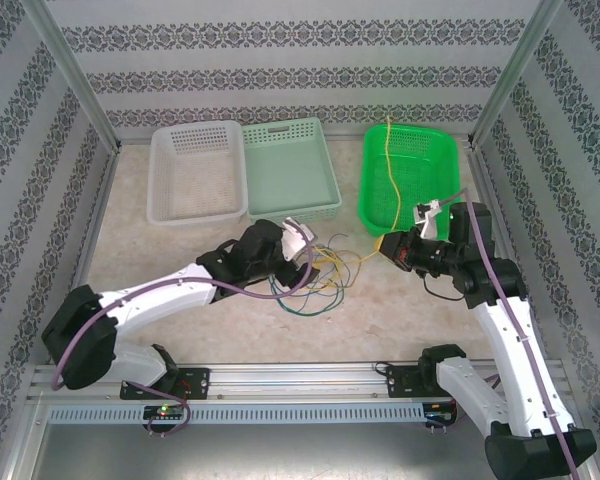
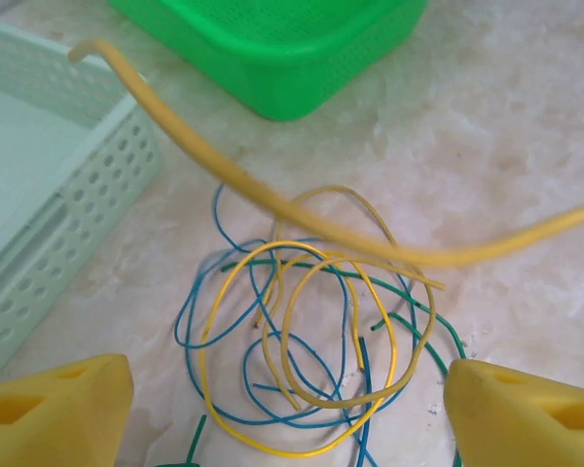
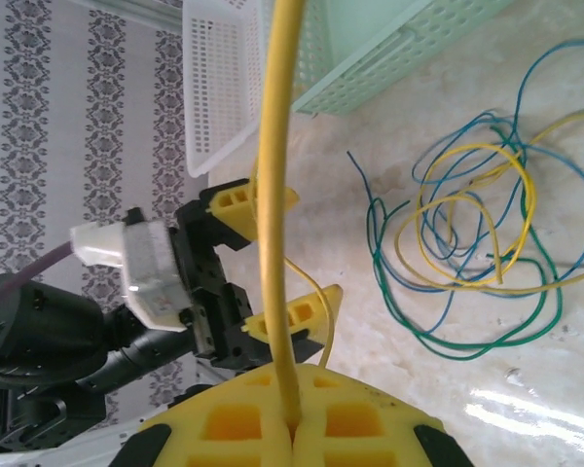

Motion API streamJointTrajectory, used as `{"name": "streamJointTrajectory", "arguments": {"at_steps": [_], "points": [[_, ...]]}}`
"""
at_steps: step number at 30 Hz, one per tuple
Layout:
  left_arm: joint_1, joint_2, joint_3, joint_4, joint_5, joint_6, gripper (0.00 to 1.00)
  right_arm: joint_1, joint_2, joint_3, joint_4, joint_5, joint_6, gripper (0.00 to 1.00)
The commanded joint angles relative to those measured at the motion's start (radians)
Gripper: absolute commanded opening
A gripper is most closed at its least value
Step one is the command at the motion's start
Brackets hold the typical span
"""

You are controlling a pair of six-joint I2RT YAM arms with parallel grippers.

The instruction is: Untangle the cables

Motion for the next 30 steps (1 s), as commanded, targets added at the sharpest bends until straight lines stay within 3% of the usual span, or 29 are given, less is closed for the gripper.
{"name": "streamJointTrajectory", "arguments": {"at_steps": [1,7,12,18,22,30], "points": [[0.031,-0.061,-0.017,0.049,0.003,-0.079,0.87,-0.013,-0.012,-0.022,0.053,-0.044,0.024,0.0],[0.037,-0.061,-0.026,0.059,-0.019,-0.12,0.88,-0.054,-0.006,0.024,-0.045,0.09,-0.064,0.0],[0.053,-0.055,-0.029,0.071,-0.059,-0.161,0.93,-0.108,0.113,0.131,-0.146,0.216,-0.206,0.0],[0.062,-0.042,-0.011,0.049,-0.053,-0.161,0.93,-0.268,0.336,0.257,-0.078,0.124,-0.308,0.0],[0.068,-0.039,-0.012,0.046,-0.05,-0.161,0.93,-0.309,0.53,0.394,-0.136,0.178,-0.424,0.0],[0.08,-0.007,0.002,0.038,-0.036,-0.181,0.93,-0.342,0.868,0.548,-0.139,0.171,-0.504,0.0]]}}
